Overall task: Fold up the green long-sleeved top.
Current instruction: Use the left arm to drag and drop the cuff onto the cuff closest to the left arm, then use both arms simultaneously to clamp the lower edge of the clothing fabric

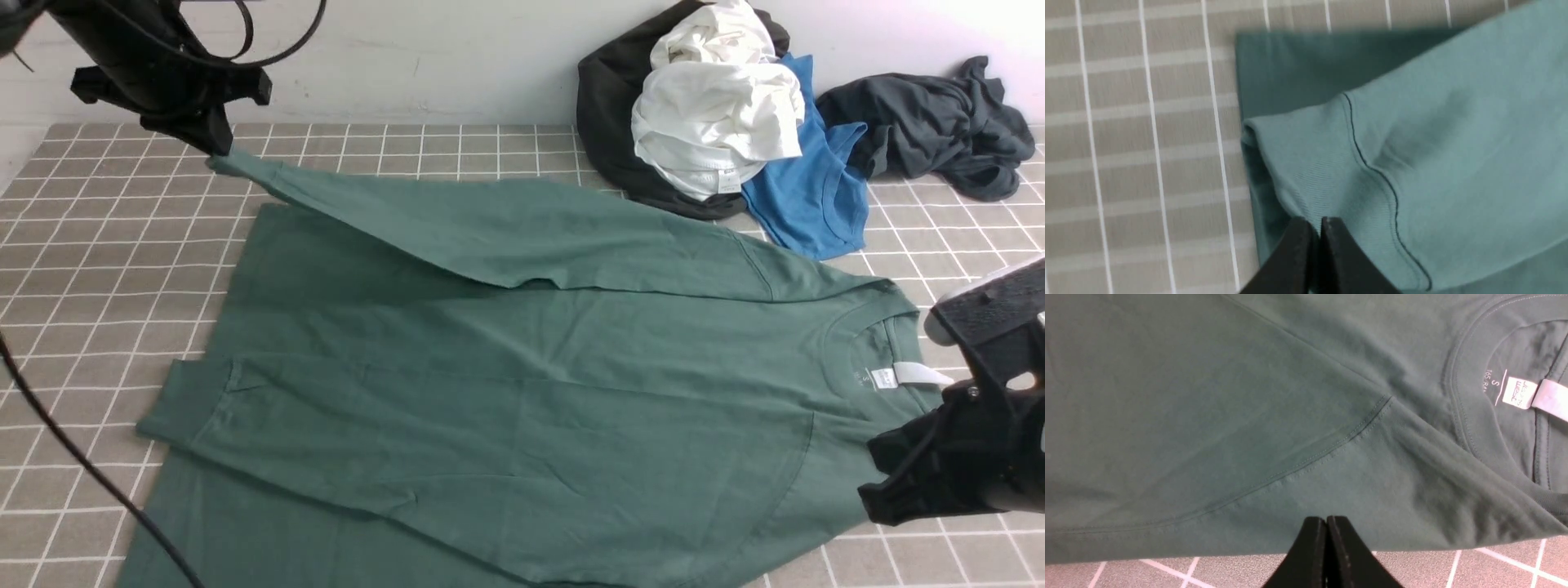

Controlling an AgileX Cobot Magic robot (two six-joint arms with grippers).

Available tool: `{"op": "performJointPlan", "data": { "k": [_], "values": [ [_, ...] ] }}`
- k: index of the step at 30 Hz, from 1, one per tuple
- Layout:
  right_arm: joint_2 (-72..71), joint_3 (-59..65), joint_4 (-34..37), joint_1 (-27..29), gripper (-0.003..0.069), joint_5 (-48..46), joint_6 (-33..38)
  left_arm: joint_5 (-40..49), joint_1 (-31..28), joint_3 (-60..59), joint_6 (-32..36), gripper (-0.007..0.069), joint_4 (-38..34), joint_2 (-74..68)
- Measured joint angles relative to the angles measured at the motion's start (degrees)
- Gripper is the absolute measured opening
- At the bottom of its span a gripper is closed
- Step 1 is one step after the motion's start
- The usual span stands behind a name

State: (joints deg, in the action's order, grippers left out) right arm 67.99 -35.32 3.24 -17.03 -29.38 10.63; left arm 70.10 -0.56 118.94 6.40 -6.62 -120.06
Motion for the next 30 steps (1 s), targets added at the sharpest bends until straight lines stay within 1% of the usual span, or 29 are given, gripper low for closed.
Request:
{"op": "performJointPlan", "data": {
  "k": [4, 6, 7, 8, 11, 14, 17, 20, 21, 23, 26, 27, 28, 29, 30],
  "values": [
    [-0.7, 0.1, 0.0, 0.0, -0.0010, 0.1, 0.0, 0.3, 0.7, -17.9, -1.4, 0.0002, 2.7, 10.3],
    [-0.8, 0.1, 0.3, 0.0, -0.0010, 1.1, 0.0, -1.3, 0.7, -25.7, -1.5, 0.0002, 3.8, 13.5],
    [-0.8, 0.1, 0.3, 0.0, -0.0010, 1.3, 0.0, -1.6, 0.7, -26.6, -1.5, 0.0002, 3.8, 13.8],
    [-0.9, 0.1, 0.9, 0.0, -0.0010, 2.8, 0.0, -4.0, 0.7, -31.6, -0.7, 0.0004, 4.1, 15.5],
    [-0.9, 0.1, 1.5, 0.0, -0.0010, 4.6, 0.0, -7.9, 0.7, -39.0, 1.8, 0.0029, 4.2, 17.0],
    [-0.9, 0.1, 1.5, 0.0, -0.0010, 4.6, 0.0, -10.5, 0.7, -41.9, 3.2, 0.0107, 5.3, 17.9],
    [-0.9, 0.1, 1.5, 0.0, -0.0010, 4.2, 0.2, -10.6, 0.7, -42.7, 3.5, 0.0224, 5.9, 19.8],
    [-0.9, 0.1, 1.6, -0.8, -0.0010, 2.3, 2.2, -9.1, 1.5, -45.9, 3.6, 0.0347, 5.3, 24.0],
    [-0.9, 0.2, 1.7, -1.6, -0.0010, 1.0, 3.7, -8.2, 2.9, -48.5, 3.7, 0.0387, 5.4, 26.4],
    [-0.9, 0.2, 2.3, -3.2, -0.0010, -1.5, 6.8, -7.3, 7.3, -54.7, 5.4, 0.0430, 6.1, 31.2],
    [-0.9, 0.2, 3.9, -5.7, -0.0010, -4.4, 12.0, -8.5, 14.7, -63.5, 9.6, 0.0446, 9.4, 37.4],
    [-0.9, 0.2, 5.0, -6.8, -0.0010, -5.7, 14.6, -9.6, 17.5, -67.7, 12.9, 0.0447, 11.7, 39.8],
    [-0.9, 0.2, 5.2, -7.0, -0.0010, -6.1, 15.0, -9.6, 18.0, -67.7, 13.3, 0.0447, 12.1, 40.2],
    [-0.9, 0.2, 6.4, -8.1, -0.0010, -7.3, 17.8, -11.3, 21.1, -72.7, 16.2, 0.0447, 15.1, 42.1],
    [-0.9, 0.2, 7.3, -8.7, -0.0010, -8.2, 19.5, -13.0, 22.8, -76.1, 18.3, 0.0447, 16.9, 42.9]
  ]
}}
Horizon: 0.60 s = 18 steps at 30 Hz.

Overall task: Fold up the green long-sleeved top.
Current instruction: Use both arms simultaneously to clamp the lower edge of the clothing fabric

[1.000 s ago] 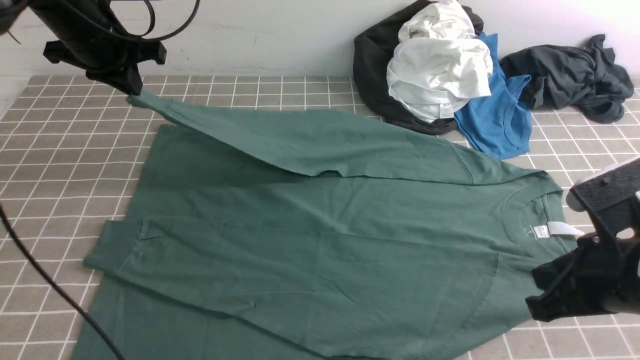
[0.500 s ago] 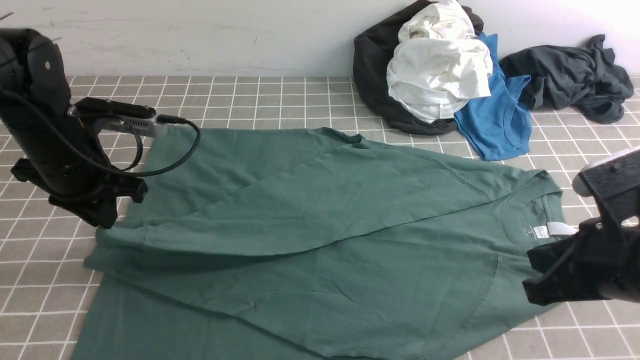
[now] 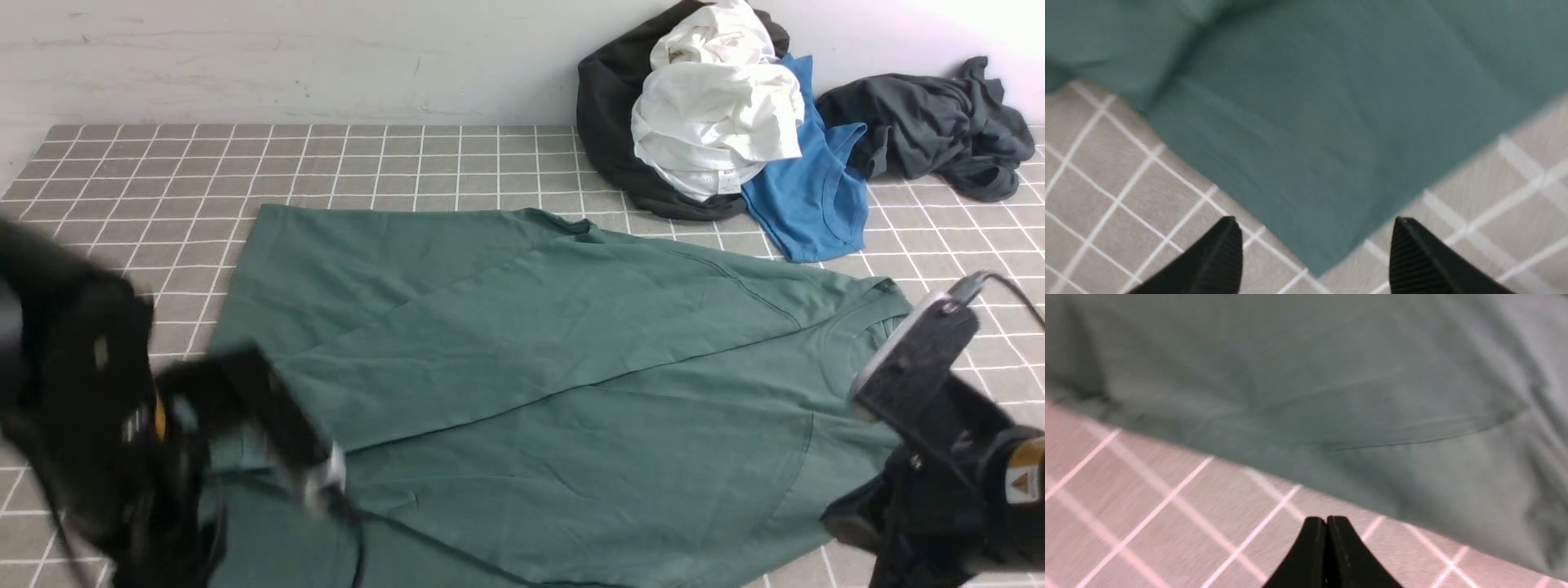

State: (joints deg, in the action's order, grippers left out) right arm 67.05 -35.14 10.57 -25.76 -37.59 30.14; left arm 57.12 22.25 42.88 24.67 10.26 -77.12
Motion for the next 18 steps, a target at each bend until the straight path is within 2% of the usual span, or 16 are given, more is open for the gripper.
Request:
{"op": "performJointPlan", "data": {
  "k": [4, 8, 16, 18],
  "values": [
    [0.0, 0.0, 3.3, -1.4, -0.0010, -2.6, 4.9, -10.5, 2.4, -11.4, 3.9, 0.0447, 6.6, 0.6],
    [0.0, 0.0, 4.6, -1.5, -0.0010, -3.2, 7.0, -17.8, 2.6, -16.7, 4.3, 0.0447, 8.2, 0.6],
    [-0.5, 0.0, 6.7, -1.5, -0.0010, -3.6, 7.5, -21.8, 2.6, -19.7, 5.5, 0.0444, 9.6, 0.6],
    [-1.6, 0.0, 6.7, -1.5, -0.0010, -3.6, 7.5, -21.9, 2.6, -19.8, 5.3, 0.0417, 10.5, 0.2]
  ]
}}
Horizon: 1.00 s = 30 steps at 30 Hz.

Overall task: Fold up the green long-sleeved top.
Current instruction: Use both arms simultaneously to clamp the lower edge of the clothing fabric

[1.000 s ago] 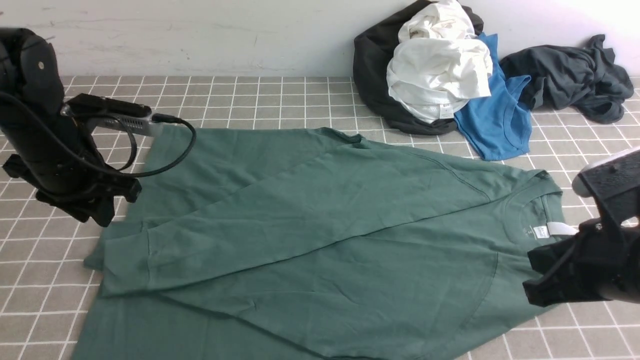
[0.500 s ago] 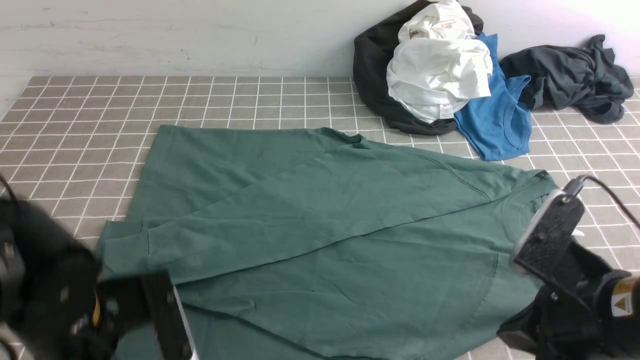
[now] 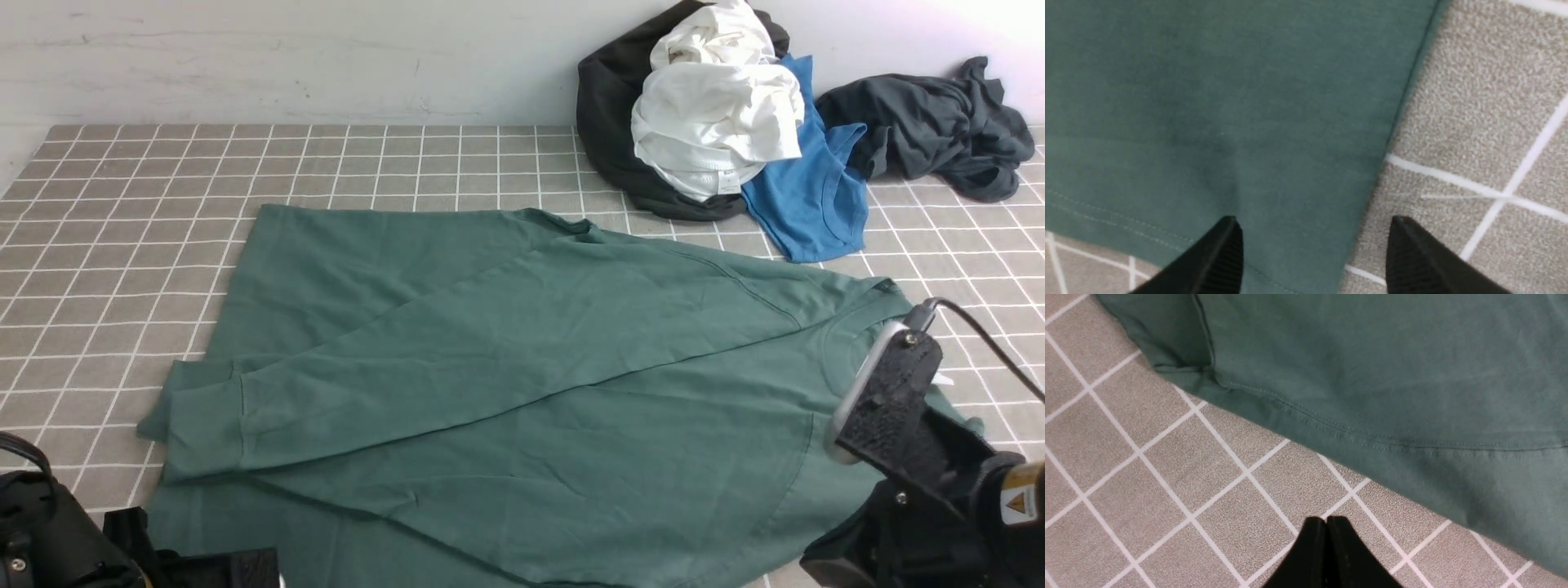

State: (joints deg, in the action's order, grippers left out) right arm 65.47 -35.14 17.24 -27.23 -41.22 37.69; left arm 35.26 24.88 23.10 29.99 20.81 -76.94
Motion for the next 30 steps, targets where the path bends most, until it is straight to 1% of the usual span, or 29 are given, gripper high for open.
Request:
{"op": "performJointPlan", "data": {
  "k": [2, 3, 4, 6, 7, 10, 11, 12, 13, 14, 16, 20, 22, 23, 24, 26, 28, 30],
  "values": [
    [-1.4, 0.0, 0.0, 0.0, -0.0010, -0.1, 0.0, 0.1, 0.2, 0.0, -1.1, 0.0348, 1.2, -0.7],
    [-1.5, 0.0, 0.0, 0.0, -0.0010, 0.0, 0.0, 0.2, 0.2, 0.1, -1.4, 0.0341, 1.4, -0.9],
    [-2.7, 0.0, 0.0, 0.0, -0.0010, 0.0, 0.0, 0.6, 0.4, 0.2, -2.9, 0.0291, 1.7, -1.4],
    [-4.0, 0.0, 0.0, 0.0, -0.0010, 0.0, 0.0, 1.1, 0.5, 0.3, -4.6, 0.0216, 1.8, -2.0],
    [-4.1, 0.0, 0.0, 0.0, -0.0010, 0.0, 0.0, 1.1, 0.5, 0.3, -4.6, 0.0216, 1.8, -2.0],
    [-6.3, 0.0, 0.0, 0.0, -0.0010, 0.0, 0.0, 0.6, 0.5, 0.6, -6.4, 0.0092, 3.5, -1.3],
    [-6.6, 0.0, 0.0, 0.0, -0.0010, 0.0, 0.0, 0.8, 0.5, 0.8, -7.1, 0.0074, 4.1, -0.8],
    [-7.0, 0.0, 0.0, 0.0, -0.0010, 0.0, 0.0, 1.4, 0.4, 1.5, -8.3, 0.0039, 4.2, 0.7],
    [-7.1, 0.0, 0.0, 0.0, -0.0010, 0.0, 0.0, 1.4, 0.4, 1.5, -8.3, 0.0034, 4.2, 0.7],
    [-7.3, 0.0, 0.0, 0.0, -0.0010, 0.0, 0.0, 2.7, 0.4, 2.4, -10.2, 0.0008, 4.0, 3.8],
    [-7.3, 0.0, 0.0, 0.0, -0.0010, 0.1, 0.0, 4.4, 0.4, 3.2, -12.3, -0.0004, 4.0, 6.4],
    [-7.3, 0.0, -0.2, 0.0, -0.0010, 1.2, 1.1, 7.0, 0.4, 4.2, -16.4, -0.0006, 3.9, 10.2],
    [-7.3, 0.0, -1.9, 0.0, 0.0000, 3.1, 4.9, 9.1, 0.4, 5.5, -21.1, -0.0006, 3.8, 12.0],
    [-7.3, 0.0, -2.1, 0.0, 0.0001, 3.4, 5.2, 9.3, 0.4, 5.6, -21.9, -0.0006, 3.8, 12.1],
    [-7.2, 0.0, -3.9, 0.0, 0.0027, 5.8, 7.2, 10.6, 0.4, 6.8, -25.3, -0.0006, 3.8, 12.6],
    [-6.9, 0.0, -7.0, 0.0, 0.0077, 8.9, 8.3, 11.5, 0.4, 8.1, -28.4, -0.0006, 3.7, 12.9],
    [-5.2, 0.0, -12.8, 0.0, 0.0165, 10.9, 8.5, 11.8, 0.4, 9.2, -31.3, -0.0004, 3.7, 12.9],
    [-2.3, 0.0, -18.4, 0.0, 0.0243, 10.7, 8.6, 12.1, 0.4, 9.8, -32.5, -0.0005, 3.6, 12.9]
  ]
}}
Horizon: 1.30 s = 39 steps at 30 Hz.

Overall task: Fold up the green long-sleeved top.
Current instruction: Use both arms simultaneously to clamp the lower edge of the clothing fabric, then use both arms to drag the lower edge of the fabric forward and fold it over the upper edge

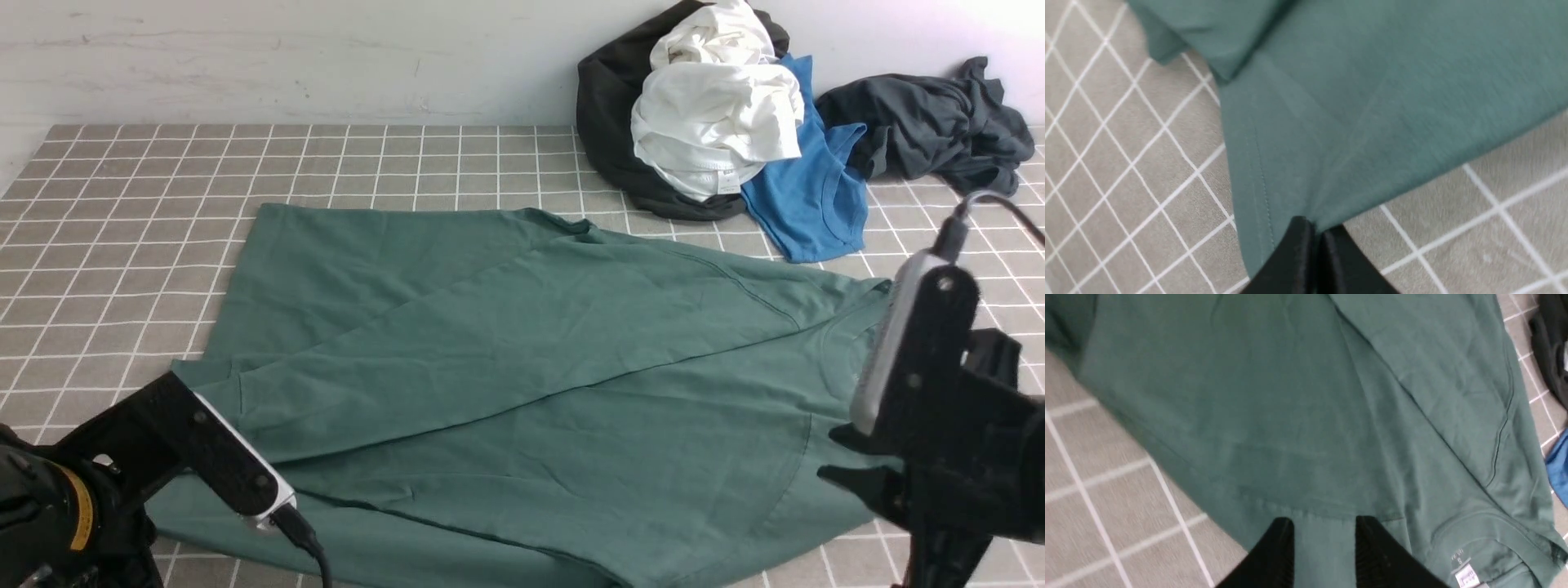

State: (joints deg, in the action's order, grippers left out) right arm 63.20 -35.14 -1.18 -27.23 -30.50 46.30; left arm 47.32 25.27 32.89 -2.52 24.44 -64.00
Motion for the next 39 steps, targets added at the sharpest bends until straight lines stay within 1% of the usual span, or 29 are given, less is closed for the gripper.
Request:
{"op": "performJointPlan", "data": {
  "k": [2, 4, 6, 7, 10, 12, 14, 17, 18, 19, 20, 21, 22, 24, 28, 30, 31, 34, 35, 37, 39],
  "values": [
    [4.5, 0.0, -6.3, 0.0, 0.0315, -0.3, 0.1, 0.2, 0.0, 0.2, -0.4, -0.0005, 0.0, 0.0],
    [9.6, 0.0, -11.2, 0.0, 0.0356, -0.2, 0.2, 0.3, 0.0, 0.2, -0.6, -0.0005, -0.1, 0.0],
    [14.8, 0.0, -15.8, 0.0, 0.0376, 0.6, -0.4, 0.3, 0.0, 0.2, -0.6, -0.0005, -0.1, 0.0],
    [14.8, 0.0, -16.2, 0.0, 0.0377, 0.6, -0.5, 0.3, 0.0, 0.2, -0.6, -0.0005, -0.1, 0.0],
    [22.7, 0.0, -22.6, 0.0, 0.0372, 2.5, -3.6, 0.3, 0.0, 0.2, -0.6, -0.0005, -0.2, 0.0],
    [25.7, 0.0, -25.1, 0.0, 0.0351, 3.6, -5.7, 0.3, 0.0, 0.2, -0.6, -0.0005, -0.2, 0.0],
    [26.5, -0.1, -26.2, 0.0, 0.0334, 3.7, -6.8, 0.3, 0.0, 0.2, -0.6, -0.0005, -0.2, 0.0],
    [27.2, -0.4, -28.8, 0.0, 0.0220, 5.8, -11.3, 0.3, 0.0, 0.2, -1.1, -0.0005, -0.4, 0.0],
    [27.2, -0.4, -28.8, 0.0, 0.0220, 5.8, -11.3, 0.3, 0.0, 0.2, -1.1, -0.0005, -0.4, 0.0],
    [27.2, -0.4, -29.0, 0.0, 0.0178, 5.9, -12.8, 0.3, 0.0, 0.2, -1.5, -0.0005, -0.5, 0.0],
    [26.9, -0.4, -29.3, 0.0, 0.0107, 6.0, -15.3, 0.4, 0.0, 0.2, -2.3, -0.0005, -1.0, 0.0],
    [26.8, -0.4, -29.3, 0.0, 0.0089, 6.0, -16.1, 0.4, 0.0, 0.2, -2.4, -0.0005, -1.1, 0.0],
    [26.3, -0.4, -29.7, 0.0, 0.0031, 6.0, -19.0, 0.8, 0.0, 0.6, -3.9, -0.0005, -1.5, 0.0],
    [25.4, -0.4, -30.8, 0.0, 0.0001, 6.1, -23.1, 2.1, 0.0, 2.0, -6.0, -0.0005, -1.7, 0.0],
    [24.2, -0.8, -32.8, 0.0, -0.0004, 4.6, -31.3, 6.7, 0.0, 6.0, -7.8, -0.0005, -2.6, 0.0],
    [23.3, -2.0, -32.5, 0.0, -0.0004, 1.2, -34.5, 10.0, 0.0, 8.0, -7.5, -0.0005, -3.8, 0.0],
    [22.5, -3.2, -31.2, 0.0, -0.0004, -1.8, -36.7, 12.5, 0.0, 9.2, -7.0, -0.0004, -4.9, 0.0],
    [21.2, -5.1, -28.7, -0.1, -0.0004, -7.0, -38.3, 16.7, 0.0, 10.3, -5.4, -0.0004, -7.3, 0.0],
    [20.2, -6.2, -26.5, -0.1, -0.0004, -11.1, -38.4, 18.5, 0.0, 10.5, -4.2, -0.0004, -8.9, 0.0],
    [19.2, -7.5, -24.4, -0.1, -0.0004, -14.9, -37.4, 19.7, 0.0, 10.5, -2.5, -0.0003, -10.0, 0.0],
    [19.1, -8.7, -23.6, -0.1, -0.0004, -15.7, -36.4, 19.4, -0.6, 11.0, -2.1, -0.0001, -10.0, -0.4]
  ]
}}
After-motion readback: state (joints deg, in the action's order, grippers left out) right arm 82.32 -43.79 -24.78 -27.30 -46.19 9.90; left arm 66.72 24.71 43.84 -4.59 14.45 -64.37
